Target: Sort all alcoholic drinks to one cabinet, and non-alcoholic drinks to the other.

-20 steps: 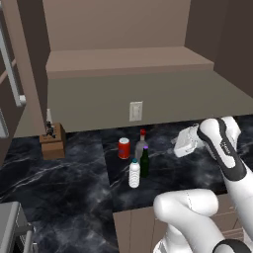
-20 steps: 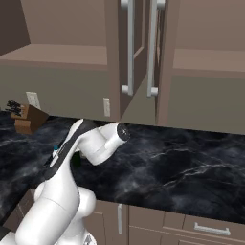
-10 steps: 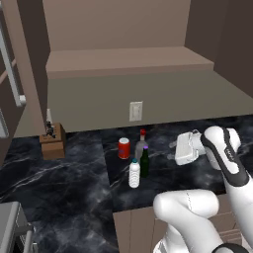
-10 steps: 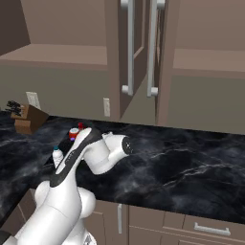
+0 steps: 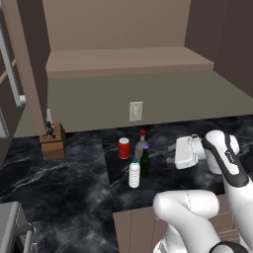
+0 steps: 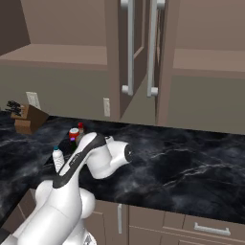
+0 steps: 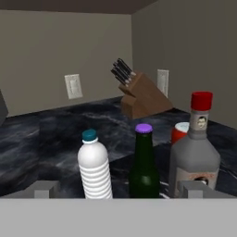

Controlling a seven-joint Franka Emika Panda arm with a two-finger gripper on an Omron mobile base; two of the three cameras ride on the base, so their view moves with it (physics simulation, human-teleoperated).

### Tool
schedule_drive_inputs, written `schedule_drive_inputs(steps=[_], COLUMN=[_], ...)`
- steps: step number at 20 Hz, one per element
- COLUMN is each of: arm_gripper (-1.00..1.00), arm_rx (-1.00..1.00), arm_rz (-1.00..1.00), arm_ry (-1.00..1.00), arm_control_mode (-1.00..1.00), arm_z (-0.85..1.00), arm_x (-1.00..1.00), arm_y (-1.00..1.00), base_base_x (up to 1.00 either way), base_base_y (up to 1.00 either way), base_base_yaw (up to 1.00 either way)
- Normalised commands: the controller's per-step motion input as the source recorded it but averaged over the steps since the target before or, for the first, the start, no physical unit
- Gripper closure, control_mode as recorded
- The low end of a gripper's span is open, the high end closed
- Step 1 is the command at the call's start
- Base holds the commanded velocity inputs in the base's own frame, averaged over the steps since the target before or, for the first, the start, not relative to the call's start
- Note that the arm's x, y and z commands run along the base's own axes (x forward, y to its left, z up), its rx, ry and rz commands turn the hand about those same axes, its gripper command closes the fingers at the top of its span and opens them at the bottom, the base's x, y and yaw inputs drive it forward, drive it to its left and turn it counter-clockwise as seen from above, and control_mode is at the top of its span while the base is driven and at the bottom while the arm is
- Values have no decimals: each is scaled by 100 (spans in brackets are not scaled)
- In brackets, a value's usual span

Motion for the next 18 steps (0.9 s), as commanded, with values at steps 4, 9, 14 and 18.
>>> schedule_drive_inputs(steps=[4,9,14,18], arm_gripper=[-100,-100,-100,-100], arm_rx=[0,0,1,4], arm_rz=[0,-1,-2,-2], arm_ry=[0,0,0,0], arm_control_mode=[-100,-100,-100,-100], arm_z=[0,0,-1,-9], arm_x=[0,0,3,8], arm_y=[7,11,5,1], base_base_x=[0,0,0,0], base_base_y=[0,0,0,0], base_base_yaw=[0,0,0,0])
